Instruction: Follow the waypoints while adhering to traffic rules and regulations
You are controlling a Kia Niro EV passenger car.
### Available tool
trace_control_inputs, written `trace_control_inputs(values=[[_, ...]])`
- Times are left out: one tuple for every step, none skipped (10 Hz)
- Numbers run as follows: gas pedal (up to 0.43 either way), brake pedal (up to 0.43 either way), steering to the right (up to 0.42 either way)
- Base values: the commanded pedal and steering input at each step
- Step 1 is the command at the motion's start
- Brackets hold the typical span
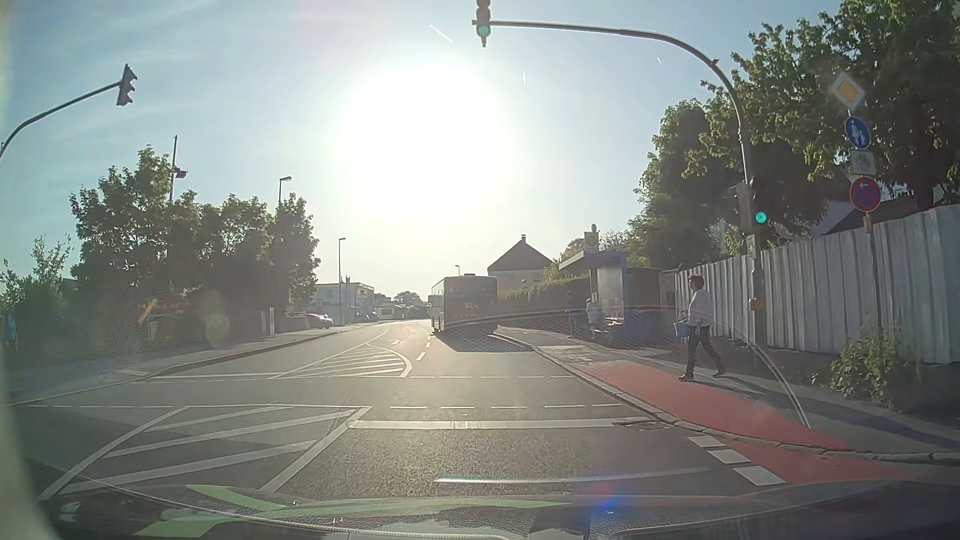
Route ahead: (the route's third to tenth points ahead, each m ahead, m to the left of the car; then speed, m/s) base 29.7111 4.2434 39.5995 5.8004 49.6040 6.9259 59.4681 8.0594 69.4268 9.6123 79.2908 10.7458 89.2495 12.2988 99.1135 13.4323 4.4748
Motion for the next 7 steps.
trace_control_inputs(values=[[0.11,0.0,-0.039],[0.11,0.0,-0.039],[0.11,0.0,-0.039],[0.118,0.0,-0.039],[0.13,0.0,-0.039],[0.13,0.0,-0.039],[0.13,0.0,-0.039]])
